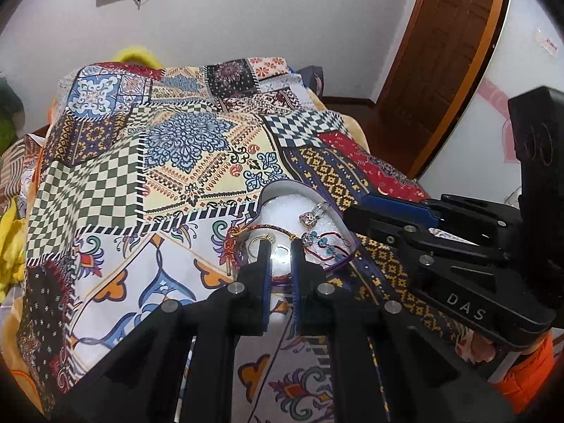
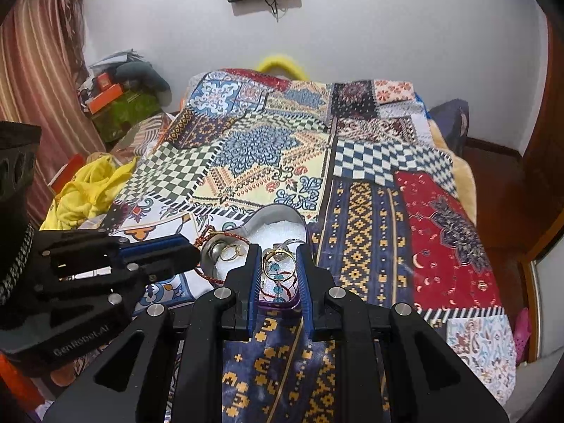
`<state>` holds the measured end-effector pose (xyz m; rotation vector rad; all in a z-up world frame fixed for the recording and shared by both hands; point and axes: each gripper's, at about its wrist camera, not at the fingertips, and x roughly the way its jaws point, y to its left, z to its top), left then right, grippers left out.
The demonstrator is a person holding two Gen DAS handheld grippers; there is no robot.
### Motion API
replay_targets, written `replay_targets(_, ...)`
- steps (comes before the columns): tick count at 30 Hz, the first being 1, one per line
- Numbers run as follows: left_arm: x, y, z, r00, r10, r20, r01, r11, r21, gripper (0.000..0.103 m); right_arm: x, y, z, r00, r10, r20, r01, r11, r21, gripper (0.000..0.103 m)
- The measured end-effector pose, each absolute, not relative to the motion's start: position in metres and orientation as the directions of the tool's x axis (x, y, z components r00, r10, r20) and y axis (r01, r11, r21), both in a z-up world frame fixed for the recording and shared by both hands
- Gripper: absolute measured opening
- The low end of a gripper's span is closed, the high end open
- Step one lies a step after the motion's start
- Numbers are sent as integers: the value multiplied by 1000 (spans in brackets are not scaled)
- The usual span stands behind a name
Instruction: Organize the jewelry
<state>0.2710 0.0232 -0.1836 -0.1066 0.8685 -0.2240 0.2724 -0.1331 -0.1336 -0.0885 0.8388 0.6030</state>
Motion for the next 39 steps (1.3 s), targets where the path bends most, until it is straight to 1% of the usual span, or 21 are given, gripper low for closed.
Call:
replay_targets(11,287,22,-196,595,-265,-758,164,964,-209,8,278,-127,-144,480,465,-744,-556,817,152,18)
replay_targets(19,287,23,-194,584,-264,-768,157,965,-212,9,281,-122,-147,463,447,-766,-567,813,132,18)
replay_targets(21,285,25,-192,587,-264,-766,152,965,-216,10,280,-122,-145,467,445,-765,-567,814,127,20)
replay_targets(22,284,26,-190,590,-263,-763,149,965,-217,12,278,-122,-144,472,443,-762,-567,814,122,23)
replay_targets(23,282,26,-187,594,-263,-760,147,965,-218,15,276,-122,-140,482,441,-757,-568,815,113,24)
replay_targets(25,279,28,-182,606,-260,-752,145,965,-217,18,272,-123,-135,498,441,-747,-569,816,103,30)
replay_targets(29,267,29,-165,633,-248,-734,146,969,-201,19,266,-128,-119,525,448,-724,-565,819,97,30)
replay_targets(32,255,30,-146,664,-237,-709,149,971,-185,19,254,-134,-98,569,450,-688,-558,826,80,30)
replay_targets(36,230,26,-110,734,-209,-646,154,978,-141,21,237,-140,-69,622,466,-629,-553,830,67,30)
replay_targets(39,204,23,-80,794,-189,-578,155,982,-108,26,212,-150,-37,682,480,-552,-546,836,53,30)
